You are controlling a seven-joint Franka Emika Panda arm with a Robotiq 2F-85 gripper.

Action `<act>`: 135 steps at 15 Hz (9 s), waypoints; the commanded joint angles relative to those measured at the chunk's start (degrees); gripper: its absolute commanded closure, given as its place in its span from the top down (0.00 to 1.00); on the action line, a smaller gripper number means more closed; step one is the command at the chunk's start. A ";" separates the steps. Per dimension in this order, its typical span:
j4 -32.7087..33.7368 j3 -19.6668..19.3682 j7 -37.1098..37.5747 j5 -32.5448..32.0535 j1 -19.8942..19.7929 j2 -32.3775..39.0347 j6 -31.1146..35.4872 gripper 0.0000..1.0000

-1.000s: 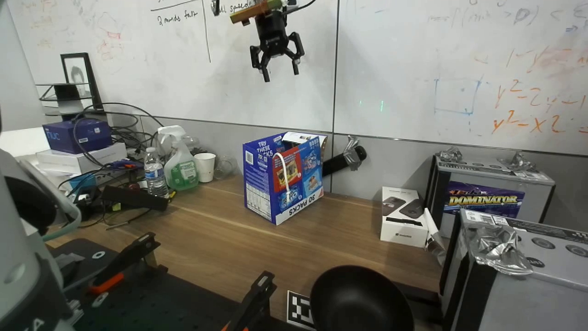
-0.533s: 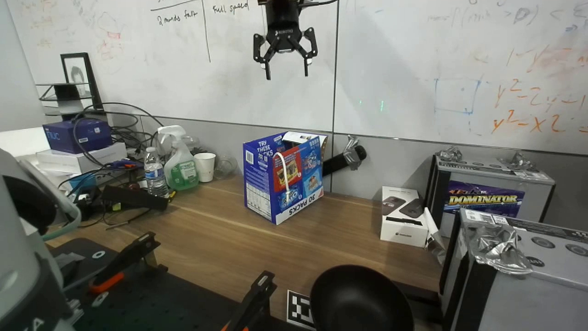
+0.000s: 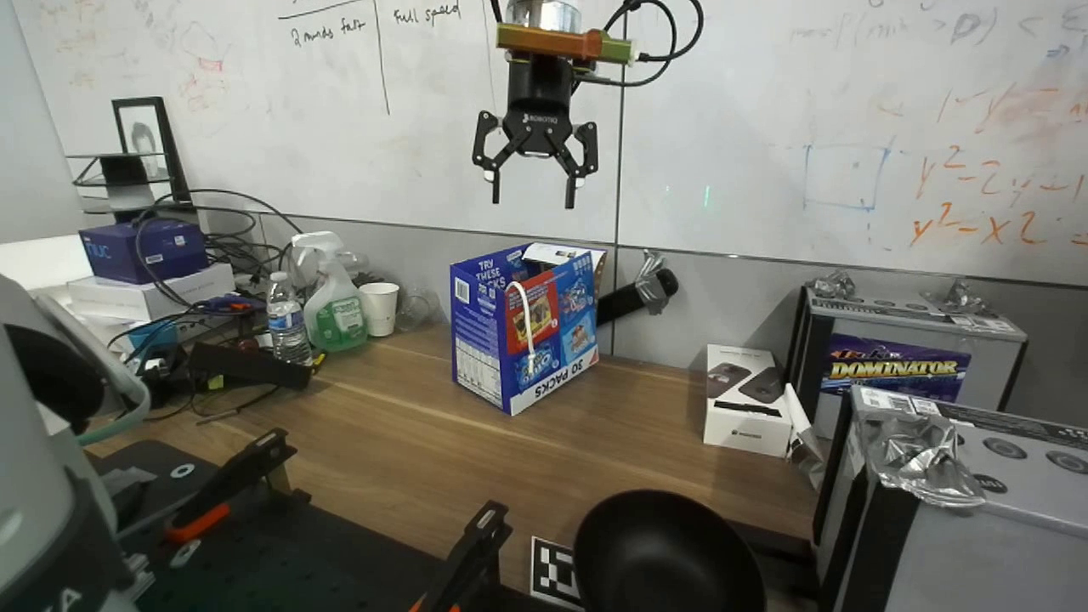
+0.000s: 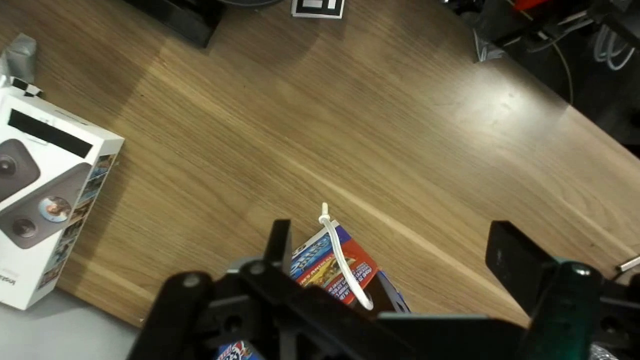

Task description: Put the white ropes inside the blue box

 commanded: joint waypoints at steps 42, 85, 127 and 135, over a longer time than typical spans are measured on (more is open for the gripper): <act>-6.25 7.89 -20.93 5.38 -5.42 19.90 36.68 1.00; -6.40 -4.75 18.98 -26.03 10.69 8.67 32.76 0.09; -7.35 1.02 9.17 -10.67 3.75 -15.57 -1.34 1.00; -13.86 -7.35 -0.55 -4.16 3.07 -35.58 -15.22 1.00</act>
